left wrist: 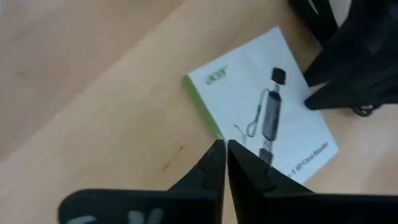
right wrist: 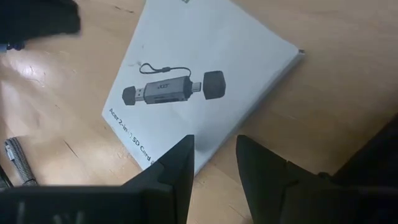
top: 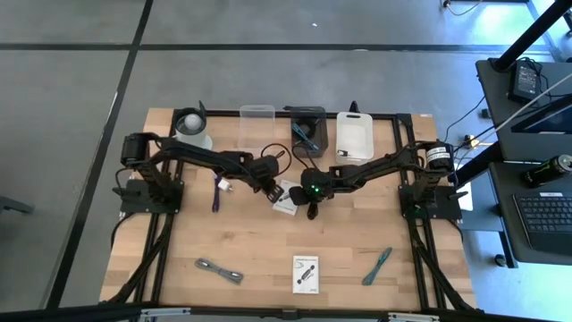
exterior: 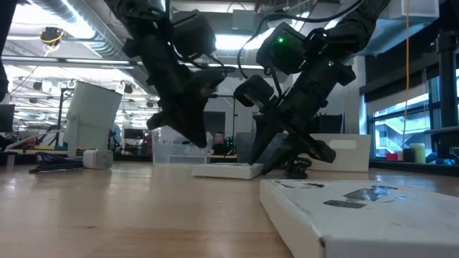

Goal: Pick and place items into bin
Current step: Put the top white card reader box into the transparent bin

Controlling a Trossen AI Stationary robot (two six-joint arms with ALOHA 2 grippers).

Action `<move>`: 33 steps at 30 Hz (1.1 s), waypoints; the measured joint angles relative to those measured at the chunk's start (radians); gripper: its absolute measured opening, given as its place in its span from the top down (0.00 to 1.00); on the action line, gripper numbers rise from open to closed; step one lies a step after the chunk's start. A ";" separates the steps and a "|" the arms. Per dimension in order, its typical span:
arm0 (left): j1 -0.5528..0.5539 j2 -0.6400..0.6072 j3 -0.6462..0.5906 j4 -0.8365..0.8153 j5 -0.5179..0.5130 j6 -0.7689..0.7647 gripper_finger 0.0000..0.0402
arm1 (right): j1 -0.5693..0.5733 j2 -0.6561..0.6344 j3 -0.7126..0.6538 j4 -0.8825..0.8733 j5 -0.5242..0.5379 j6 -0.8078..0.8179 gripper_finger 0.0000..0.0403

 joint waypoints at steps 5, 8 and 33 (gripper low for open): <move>-0.008 0.047 0.001 0.043 0.047 -0.026 0.85 | -0.002 0.000 0.000 0.001 -0.001 -0.014 0.70; -0.009 0.061 0.001 0.045 0.050 -0.030 0.79 | -0.002 0.000 0.000 0.002 -0.001 -0.016 0.70; 0.029 0.149 0.007 0.104 0.104 -0.030 0.99 | -0.002 -0.035 0.000 -0.008 -0.034 -0.064 0.70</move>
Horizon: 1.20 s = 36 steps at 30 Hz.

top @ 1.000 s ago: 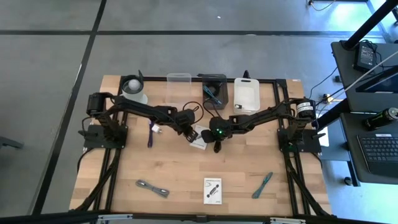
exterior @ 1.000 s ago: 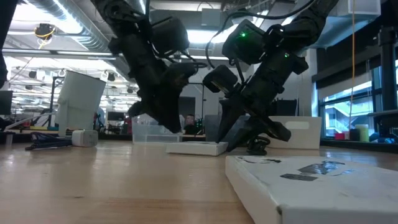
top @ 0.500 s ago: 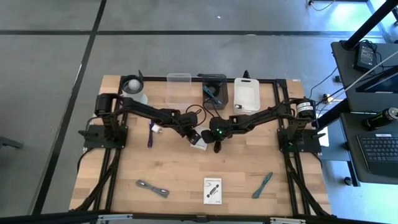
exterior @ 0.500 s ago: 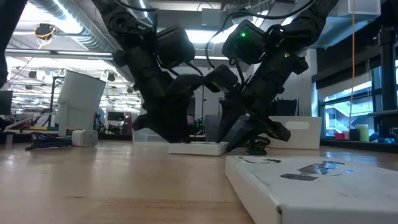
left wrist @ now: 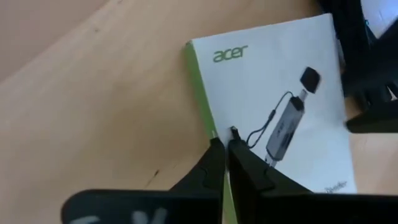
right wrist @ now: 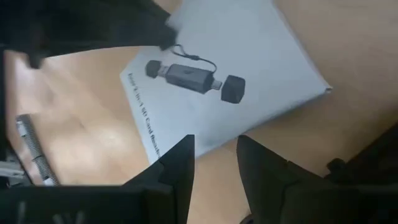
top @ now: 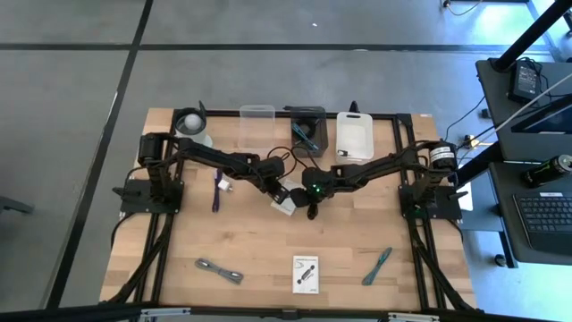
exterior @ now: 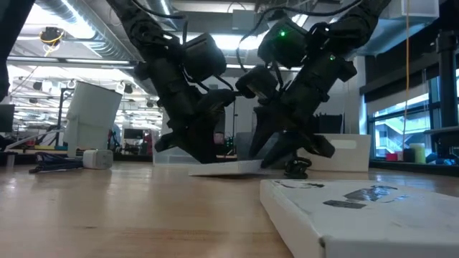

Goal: Pick and place items into bin
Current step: Put the top white card reader box into the transparent bin

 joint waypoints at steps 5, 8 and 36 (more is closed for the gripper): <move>0.011 -0.023 -0.004 -0.016 -0.003 0.021 0.99 | -0.001 -0.020 0.000 -0.006 0.019 -0.003 0.70; 0.018 -0.035 -0.005 -0.034 -0.012 0.031 0.99 | -0.001 -0.020 0.001 -0.015 0.022 -0.002 0.70; 0.059 -0.042 -0.095 0.070 0.043 -0.014 1.00 | 0.027 0.087 0.001 0.139 0.057 0.230 0.70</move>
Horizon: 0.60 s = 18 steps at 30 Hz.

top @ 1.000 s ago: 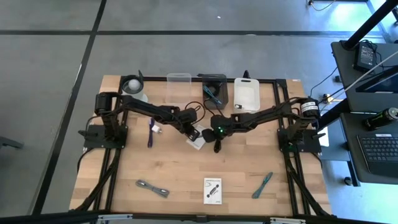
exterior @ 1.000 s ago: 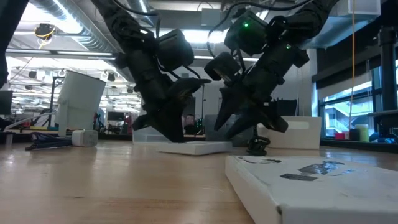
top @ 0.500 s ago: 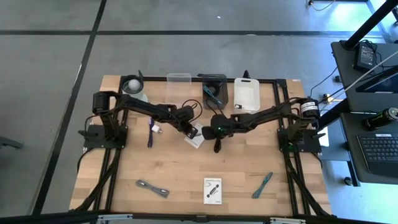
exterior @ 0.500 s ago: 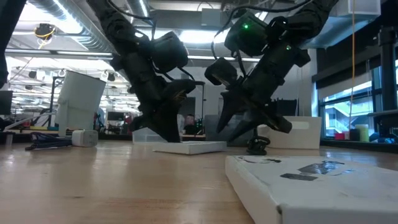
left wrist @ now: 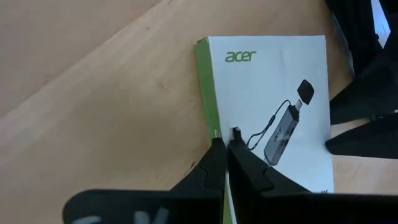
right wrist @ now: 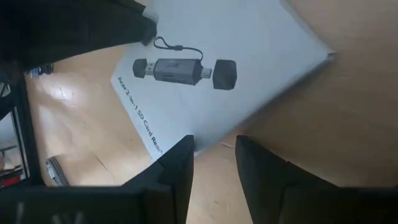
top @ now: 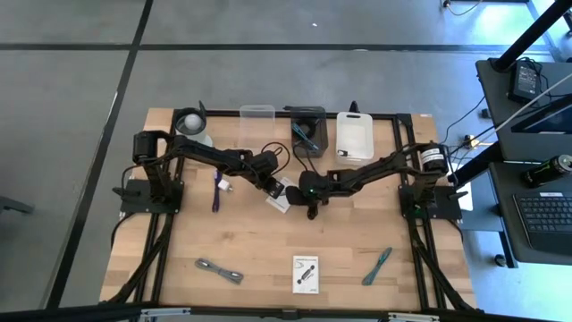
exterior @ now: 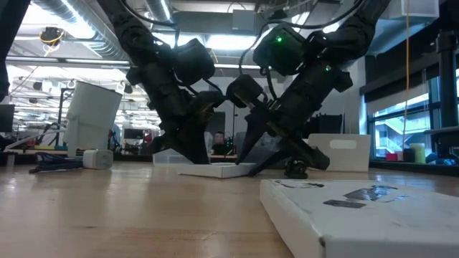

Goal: Pick and place items into bin
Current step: Put the top white card reader box into the transparent bin

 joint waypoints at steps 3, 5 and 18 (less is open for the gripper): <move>0.000 0.000 0.000 -0.001 0.000 0.008 1.00 | 0.000 0.001 0.000 0.016 0.028 -0.005 0.70; 0.000 0.000 -0.001 -0.005 0.001 0.010 1.00 | 0.000 0.002 -0.002 0.042 0.030 -0.032 0.70; -0.001 0.001 -0.001 -0.010 0.044 0.035 1.00 | 0.000 0.003 -0.003 0.066 0.008 -0.064 0.62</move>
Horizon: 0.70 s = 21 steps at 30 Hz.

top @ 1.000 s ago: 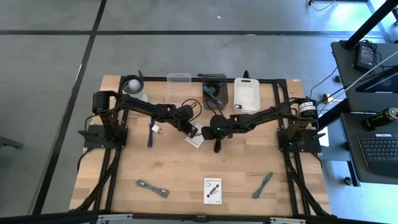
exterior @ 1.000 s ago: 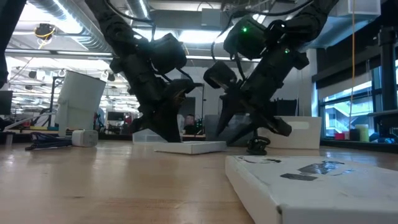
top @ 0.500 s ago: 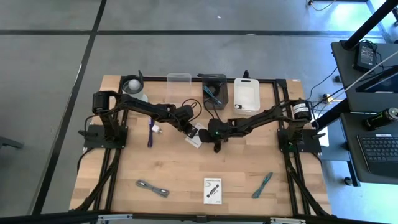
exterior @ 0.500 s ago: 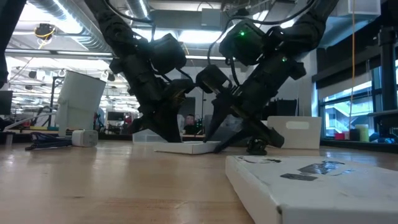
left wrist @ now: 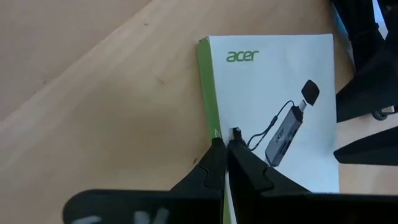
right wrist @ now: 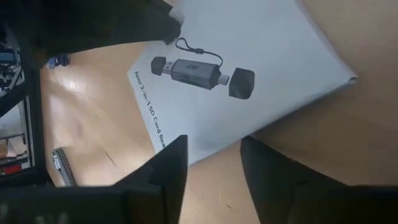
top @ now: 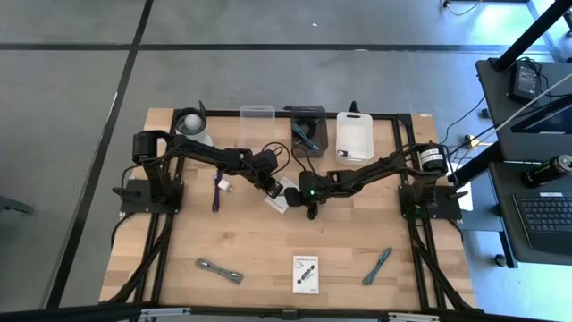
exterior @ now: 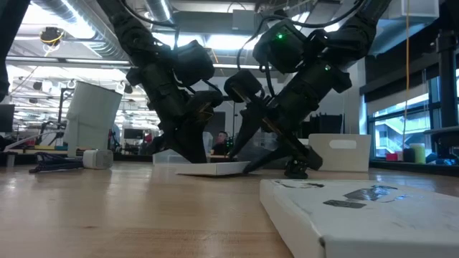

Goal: Pick and place items into bin
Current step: Put the top white card reader box into the transparent bin

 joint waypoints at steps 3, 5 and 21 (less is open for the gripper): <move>0.000 0.000 0.000 0.001 0.006 0.003 1.00 | -0.003 0.000 0.002 0.002 0.002 0.011 0.53; 0.000 0.000 0.000 -0.001 0.009 0.006 1.00 | -0.004 0.000 0.002 0.015 0.012 0.014 0.47; -0.002 -0.005 0.001 -0.080 0.076 0.006 1.00 | 0.015 -0.001 0.000 0.105 0.178 0.010 0.36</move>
